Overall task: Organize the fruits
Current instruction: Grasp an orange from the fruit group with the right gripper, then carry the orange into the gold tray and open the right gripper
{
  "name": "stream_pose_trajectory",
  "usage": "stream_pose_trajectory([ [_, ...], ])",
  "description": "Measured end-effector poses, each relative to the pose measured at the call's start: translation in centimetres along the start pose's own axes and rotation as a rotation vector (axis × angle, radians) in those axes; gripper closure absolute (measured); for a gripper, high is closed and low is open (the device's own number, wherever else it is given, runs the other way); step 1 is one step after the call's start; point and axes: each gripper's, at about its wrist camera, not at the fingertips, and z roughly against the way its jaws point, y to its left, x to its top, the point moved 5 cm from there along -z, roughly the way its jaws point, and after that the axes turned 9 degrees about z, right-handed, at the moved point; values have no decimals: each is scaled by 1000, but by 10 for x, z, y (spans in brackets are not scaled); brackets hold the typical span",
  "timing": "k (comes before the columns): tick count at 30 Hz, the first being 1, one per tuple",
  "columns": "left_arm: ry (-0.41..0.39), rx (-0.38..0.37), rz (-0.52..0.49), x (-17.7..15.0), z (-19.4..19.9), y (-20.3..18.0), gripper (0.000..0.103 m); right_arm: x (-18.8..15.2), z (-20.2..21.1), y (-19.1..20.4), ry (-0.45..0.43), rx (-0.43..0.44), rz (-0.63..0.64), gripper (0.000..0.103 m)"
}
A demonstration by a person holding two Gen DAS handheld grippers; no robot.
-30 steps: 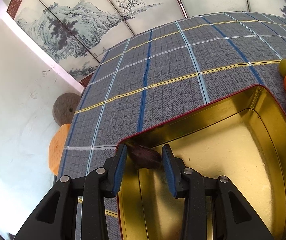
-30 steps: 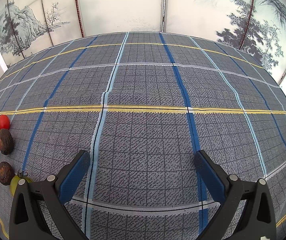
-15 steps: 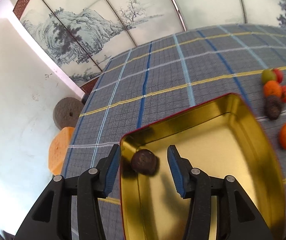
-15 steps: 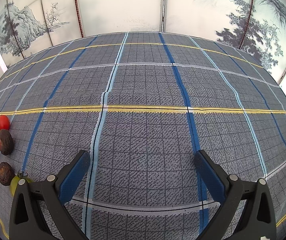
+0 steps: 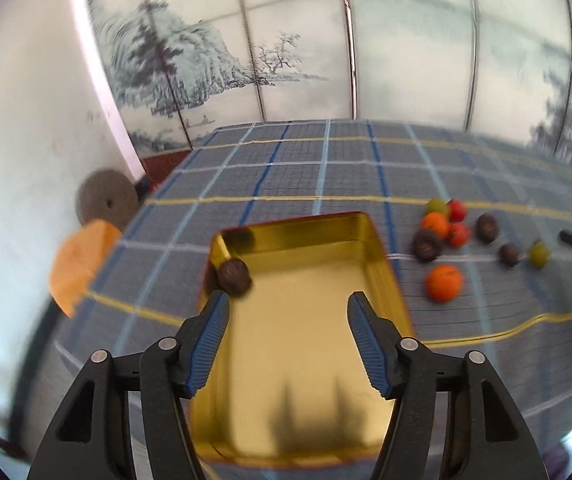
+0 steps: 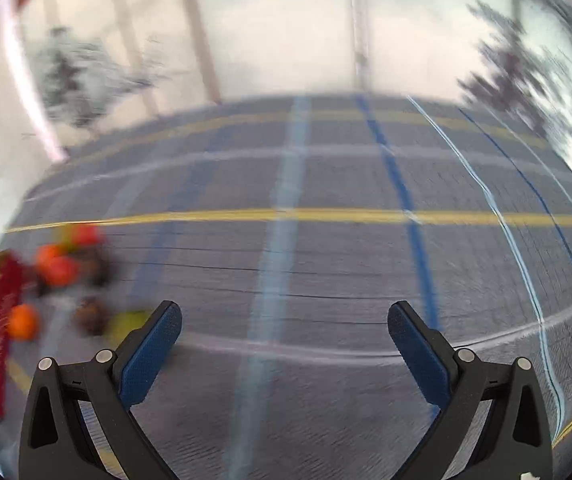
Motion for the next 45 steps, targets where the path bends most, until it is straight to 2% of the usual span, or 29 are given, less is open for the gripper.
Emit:
stream_pose_trajectory([
  [2,-6,-30,25,-7,15,-1,37,10,23,37,-67,126,67,0],
  [4,-27,-32,28,-15,30,-4,37,20,40,86,-96,261,172,0],
  [6,-36,-50,34,-23,45,-6,36,25,42,137,-72,314,308,2],
  [8,-59,-65,29,-31,53,-5,36,24,34,176,-48,350,405,12],
  [10,-66,-61,31,-39,59,-4,35,20,16,201,8,371,454,37],
  [11,-70,-63,30,-41,61,-3,34,16,9,213,31,378,473,41],
  [13,-85,-51,22,-44,66,0,31,11,-11,227,74,377,497,43],
  [16,-116,-19,4,-46,71,7,21,8,-28,232,108,379,494,43],
  [21,-154,-1,26,-46,78,19,18,7,-47,251,157,374,532,43],
  [23,-146,-29,70,-45,78,26,17,4,-57,255,197,378,535,66],
  [24,-143,-40,89,-43,77,30,17,2,-60,257,219,403,522,66],
  [26,-150,-23,111,-42,76,37,13,3,-59,258,213,394,534,67],
  [27,-147,-5,122,-42,75,42,13,5,-52,256,190,390,532,67],
  [29,-131,-16,110,-43,73,44,13,14,-37,253,141,396,501,67],
  [31,-151,18,104,-43,75,48,13,30,-18,258,93,436,483,67],
  [34,-166,39,98,-42,75,49,13,47,1,291,78,517,520,67],
  [39,-134,67,125,-45,67,57,13,43,-6,367,144,634,603,66],
  [45,-144,122,135,-47,67,71,13,27,-40,420,246,640,639,66],
])
